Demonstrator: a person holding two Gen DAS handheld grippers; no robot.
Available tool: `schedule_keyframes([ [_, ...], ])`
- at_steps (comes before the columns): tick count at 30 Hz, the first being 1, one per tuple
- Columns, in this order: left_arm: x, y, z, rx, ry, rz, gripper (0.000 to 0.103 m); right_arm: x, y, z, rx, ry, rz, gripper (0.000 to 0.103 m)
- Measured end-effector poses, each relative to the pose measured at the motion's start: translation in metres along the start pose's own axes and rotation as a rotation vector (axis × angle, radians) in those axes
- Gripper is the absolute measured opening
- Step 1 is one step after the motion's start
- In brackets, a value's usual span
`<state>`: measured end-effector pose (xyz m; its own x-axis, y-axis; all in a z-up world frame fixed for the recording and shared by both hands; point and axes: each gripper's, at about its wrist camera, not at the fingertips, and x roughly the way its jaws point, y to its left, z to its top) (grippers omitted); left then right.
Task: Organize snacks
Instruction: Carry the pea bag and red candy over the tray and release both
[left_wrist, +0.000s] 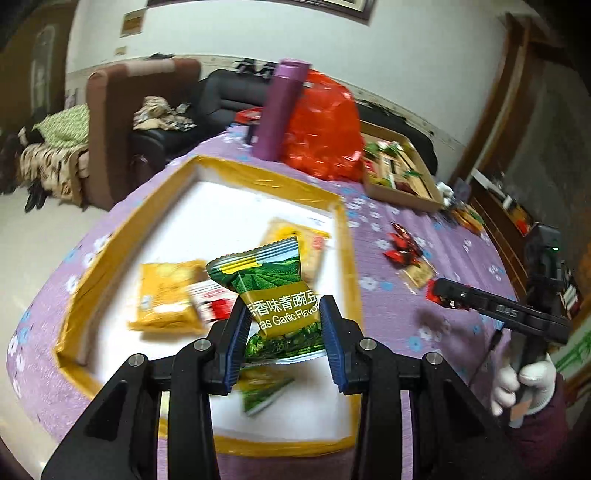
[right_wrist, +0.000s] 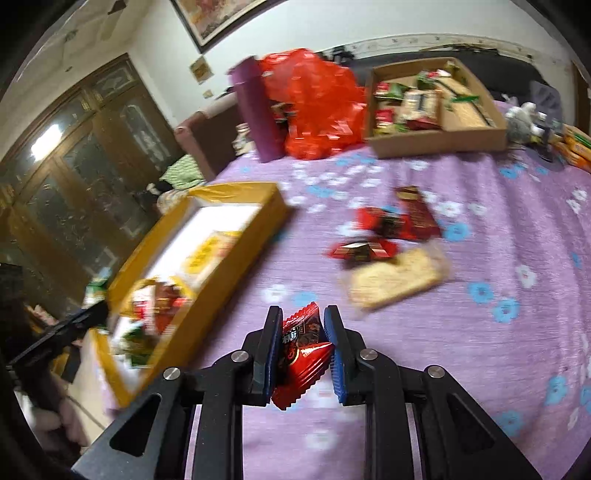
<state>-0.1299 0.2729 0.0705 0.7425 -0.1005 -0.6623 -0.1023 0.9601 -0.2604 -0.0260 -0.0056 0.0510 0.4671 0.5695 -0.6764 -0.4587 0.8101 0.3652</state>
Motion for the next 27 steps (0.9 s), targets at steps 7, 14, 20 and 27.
schedule_keyframes([
  [7, 0.003, 0.033, -0.008, -0.067, -0.002, 0.019, 0.036, 0.03, 0.065, 0.015, -0.046, 0.072, 0.101, 0.023],
  [14, -0.01, 0.06, -0.01, -0.124, -0.027, -0.012, 0.036, 0.069, 0.11, 0.014, -0.089, 0.14, 0.114, 0.023],
  [20, -0.025, 0.075, -0.012, -0.178, -0.074, -0.074, 0.055, 0.085, 0.127, 0.002, -0.1, 0.187, 0.127, 0.027],
  [27, -0.036, 0.068, -0.012, -0.197, -0.09, -0.154, 0.066, 0.071, 0.131, -0.005, -0.097, 0.177, 0.144, 0.033],
])
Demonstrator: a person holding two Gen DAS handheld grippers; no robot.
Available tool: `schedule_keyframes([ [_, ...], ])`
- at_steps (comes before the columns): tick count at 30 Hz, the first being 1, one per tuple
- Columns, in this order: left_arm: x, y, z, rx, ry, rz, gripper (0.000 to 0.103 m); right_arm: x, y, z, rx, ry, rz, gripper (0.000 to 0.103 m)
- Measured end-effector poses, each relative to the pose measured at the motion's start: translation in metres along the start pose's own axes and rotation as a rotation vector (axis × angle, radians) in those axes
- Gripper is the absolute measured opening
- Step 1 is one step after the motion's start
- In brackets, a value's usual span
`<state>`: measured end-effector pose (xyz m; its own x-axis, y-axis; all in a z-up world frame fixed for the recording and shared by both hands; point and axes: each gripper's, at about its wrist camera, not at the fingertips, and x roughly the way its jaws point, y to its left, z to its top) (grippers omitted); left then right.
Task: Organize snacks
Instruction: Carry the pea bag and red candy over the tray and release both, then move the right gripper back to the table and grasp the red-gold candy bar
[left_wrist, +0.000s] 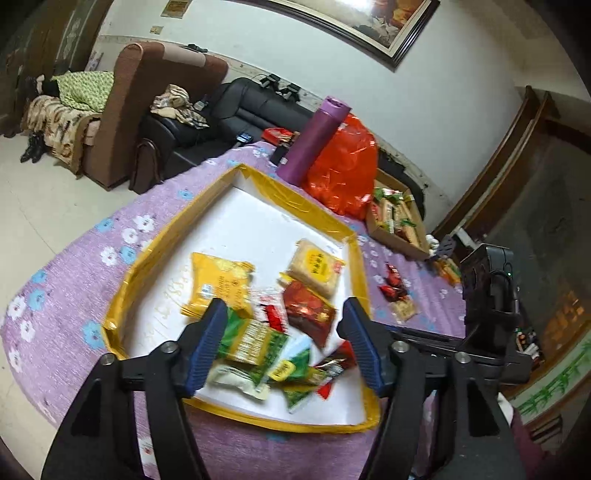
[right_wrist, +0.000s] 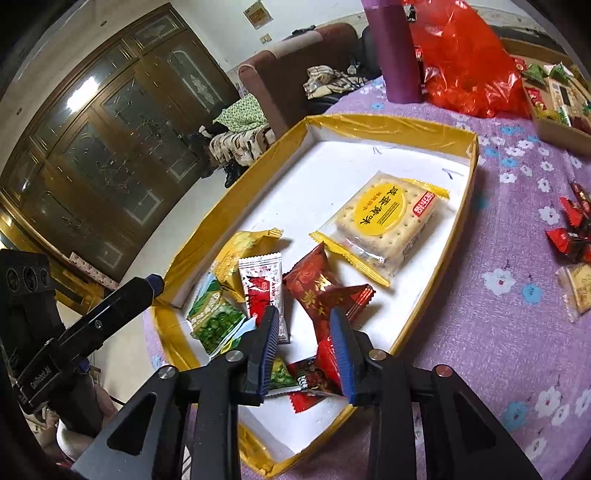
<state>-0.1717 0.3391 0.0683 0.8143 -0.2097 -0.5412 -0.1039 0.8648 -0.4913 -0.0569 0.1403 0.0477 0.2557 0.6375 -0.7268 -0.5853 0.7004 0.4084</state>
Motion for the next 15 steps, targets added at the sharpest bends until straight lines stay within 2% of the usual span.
schedule_keyframes([
  [2, -0.002, -0.005, -0.002, 0.003, 0.001, -0.038, 0.067, -0.01, 0.0, -0.002, -0.008, -0.024, -0.01, 0.042],
  [4, -0.004, -0.011, -0.004, -0.002, 0.002, -0.083, 0.067, -0.023, 0.0, -0.006, -0.016, -0.055, -0.025, 0.046],
  [10, -0.012, -0.048, -0.011, 0.065, 0.001, -0.16, 0.067, -0.065, -0.014, -0.019, -0.033, -0.189, -0.097, 0.046],
  [15, -0.01, -0.083, -0.021, 0.131, 0.048, -0.155, 0.067, -0.1, -0.044, -0.027, 0.002, -0.301, -0.147, 0.058],
])
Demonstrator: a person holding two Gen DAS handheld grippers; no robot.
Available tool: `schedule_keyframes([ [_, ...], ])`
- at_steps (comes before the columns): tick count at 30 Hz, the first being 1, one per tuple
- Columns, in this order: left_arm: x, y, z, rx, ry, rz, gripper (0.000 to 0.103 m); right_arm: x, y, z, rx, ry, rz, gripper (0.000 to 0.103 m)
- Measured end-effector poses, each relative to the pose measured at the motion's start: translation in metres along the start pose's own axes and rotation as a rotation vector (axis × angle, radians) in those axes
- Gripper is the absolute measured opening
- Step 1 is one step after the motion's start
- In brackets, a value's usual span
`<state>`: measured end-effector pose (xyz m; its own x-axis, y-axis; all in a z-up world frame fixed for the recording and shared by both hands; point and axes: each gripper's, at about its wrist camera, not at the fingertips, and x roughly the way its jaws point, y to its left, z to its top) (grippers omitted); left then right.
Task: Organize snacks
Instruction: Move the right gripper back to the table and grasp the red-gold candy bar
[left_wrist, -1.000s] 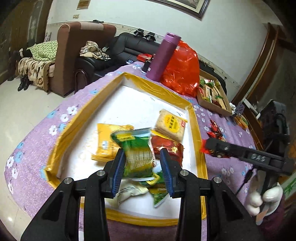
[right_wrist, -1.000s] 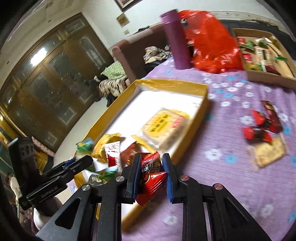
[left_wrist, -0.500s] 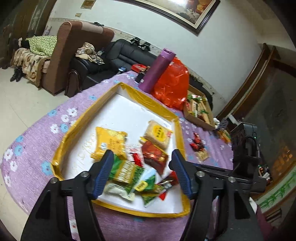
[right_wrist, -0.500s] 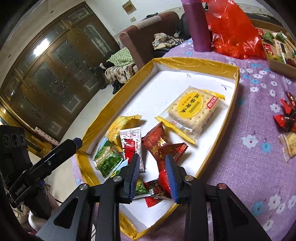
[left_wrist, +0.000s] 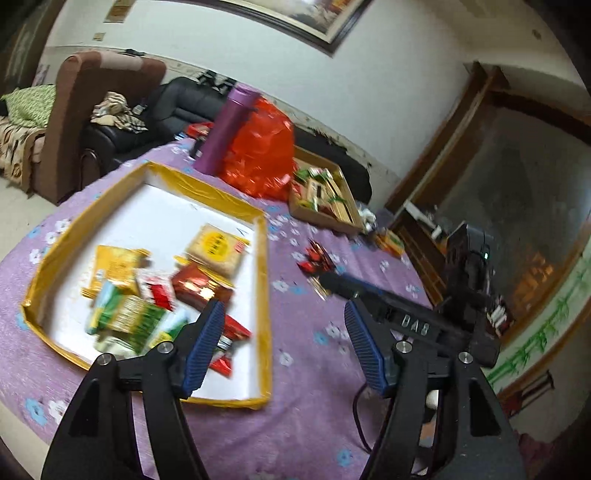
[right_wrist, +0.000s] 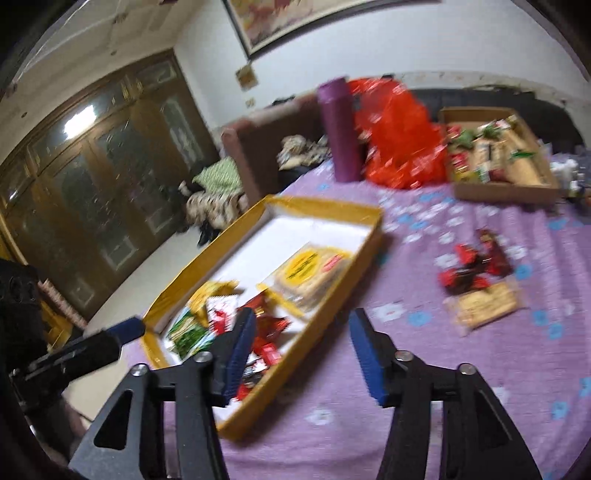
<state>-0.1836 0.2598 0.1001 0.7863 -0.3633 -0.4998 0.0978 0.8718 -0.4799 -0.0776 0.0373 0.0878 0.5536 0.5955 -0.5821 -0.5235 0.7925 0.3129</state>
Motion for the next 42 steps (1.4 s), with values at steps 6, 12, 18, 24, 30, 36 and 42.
schedule_keyframes([
  [6, 0.018, -0.037, -0.01, 0.04, 0.084, 0.02, 0.08, -0.027, -0.061, -0.001, 0.122, -0.007, -0.037, 0.059],
  [12, 0.038, -0.064, -0.026, 0.101, 0.154, 0.038, 0.08, -0.059, -0.131, -0.005, 0.227, -0.027, -0.148, 0.059],
  [18, 0.066, -0.081, -0.042, 0.151, 0.241, 0.034, 0.08, -0.076, -0.187, -0.006, 0.287, -0.022, -0.252, 0.061],
  [24, 0.081, -0.088, -0.048, 0.175, 0.275, 0.009, 0.08, -0.038, -0.198, 0.001, 0.275, 0.056, -0.24, 0.061],
  [30, 0.096, -0.086, -0.051, 0.175, 0.307, -0.03, 0.08, 0.02, -0.19, 0.027, 0.245, 0.099, -0.239, 0.061],
  [36, 0.1, -0.075, -0.049, 0.151, 0.316, -0.053, 0.08, 0.089, -0.192, 0.072, 0.228, 0.142, -0.316, 0.061],
  [42, 0.093, -0.062, -0.042, 0.137, 0.287, -0.036, 0.08, 0.128, -0.176, 0.072, 0.138, 0.243, -0.382, 0.03],
])
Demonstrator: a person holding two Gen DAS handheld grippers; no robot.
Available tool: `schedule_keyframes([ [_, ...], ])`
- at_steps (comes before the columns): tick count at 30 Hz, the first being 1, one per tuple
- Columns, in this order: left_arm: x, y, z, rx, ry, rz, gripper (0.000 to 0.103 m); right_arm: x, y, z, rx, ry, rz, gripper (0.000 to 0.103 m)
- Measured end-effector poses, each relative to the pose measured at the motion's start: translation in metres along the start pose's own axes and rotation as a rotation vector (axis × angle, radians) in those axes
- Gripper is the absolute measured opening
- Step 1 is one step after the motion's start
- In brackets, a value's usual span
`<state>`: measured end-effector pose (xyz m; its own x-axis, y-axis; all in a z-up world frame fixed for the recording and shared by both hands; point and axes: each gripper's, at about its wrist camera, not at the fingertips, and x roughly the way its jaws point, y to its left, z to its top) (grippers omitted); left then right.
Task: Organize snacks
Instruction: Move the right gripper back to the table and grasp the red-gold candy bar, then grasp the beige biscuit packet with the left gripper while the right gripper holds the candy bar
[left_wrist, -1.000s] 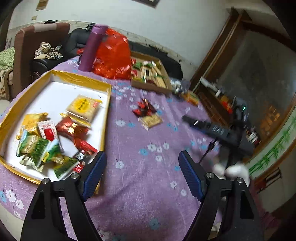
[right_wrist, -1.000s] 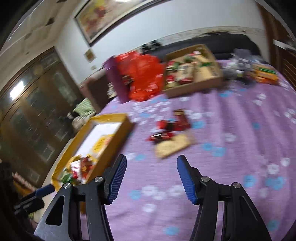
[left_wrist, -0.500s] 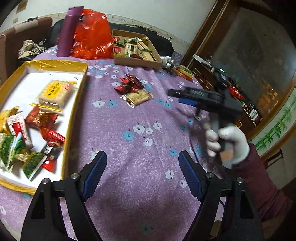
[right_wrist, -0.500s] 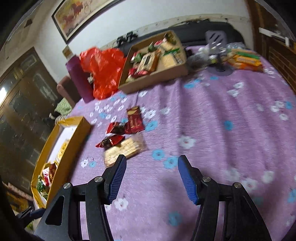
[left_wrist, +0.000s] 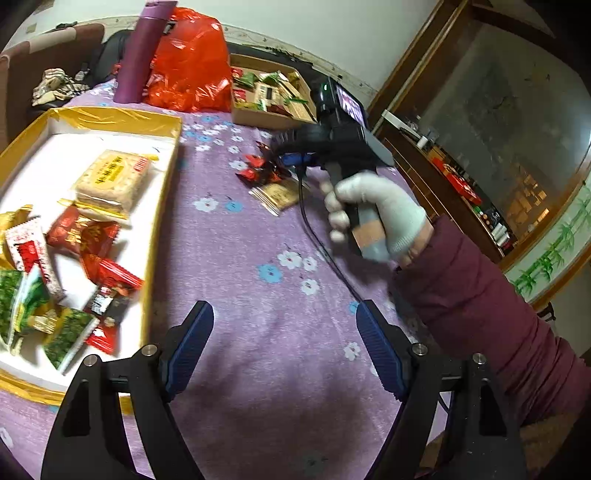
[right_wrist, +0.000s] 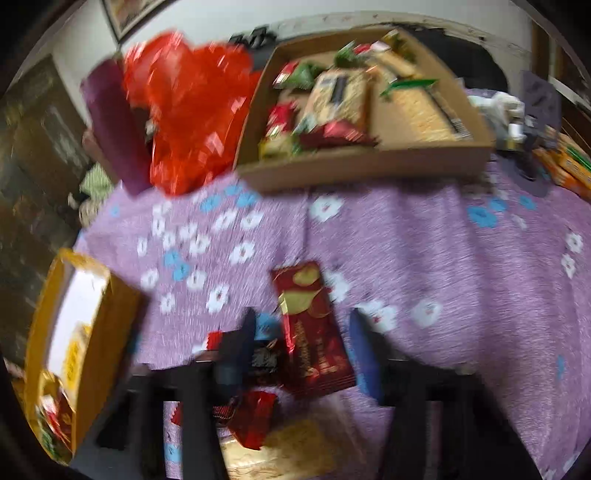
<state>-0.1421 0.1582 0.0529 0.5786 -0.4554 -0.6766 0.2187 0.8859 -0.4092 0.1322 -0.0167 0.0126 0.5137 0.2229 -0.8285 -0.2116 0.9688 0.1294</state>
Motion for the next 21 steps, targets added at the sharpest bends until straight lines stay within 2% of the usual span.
schedule_keyframes([
  [2, 0.0, 0.003, 0.001, -0.006, -0.007, 0.009, 0.08, -0.007, 0.011, -0.01, -0.073, 0.003, -0.021, 0.027],
  [8, 0.002, 0.0, 0.0, 0.006, 0.004, -0.004, 0.08, -0.042, 0.017, -0.066, -0.171, 0.117, 0.135, 0.027],
  [10, 0.002, -0.003, 0.0, 0.008, 0.007, -0.008, 0.08, -0.063, 0.01, -0.084, -0.176, 0.118, 0.193, 0.027],
  [12, 0.005, -0.007, -0.001, 0.012, 0.016, -0.011, 0.08, -0.08, -0.003, -0.095, -0.17, 0.067, 0.158, 0.027],
  [14, 0.009, -0.013, -0.002, 0.022, 0.03, -0.004, 0.08, -0.091, -0.016, -0.101, -0.168, 0.006, 0.075, 0.027],
  [17, 0.016, -0.025, -0.004, 0.048, 0.057, 0.012, 0.08, -0.092, -0.038, -0.104, -0.103, -0.004, 0.078, 0.027],
  [19, 0.021, -0.034, -0.004, 0.077, 0.068, 0.033, 0.08, -0.09, -0.047, -0.106, -0.09, -0.022, 0.049, 0.027],
  [21, 0.026, -0.044, 0.001, 0.129, 0.079, 0.062, 0.08, -0.086, -0.056, -0.106, -0.073, -0.03, 0.051, 0.027],
])
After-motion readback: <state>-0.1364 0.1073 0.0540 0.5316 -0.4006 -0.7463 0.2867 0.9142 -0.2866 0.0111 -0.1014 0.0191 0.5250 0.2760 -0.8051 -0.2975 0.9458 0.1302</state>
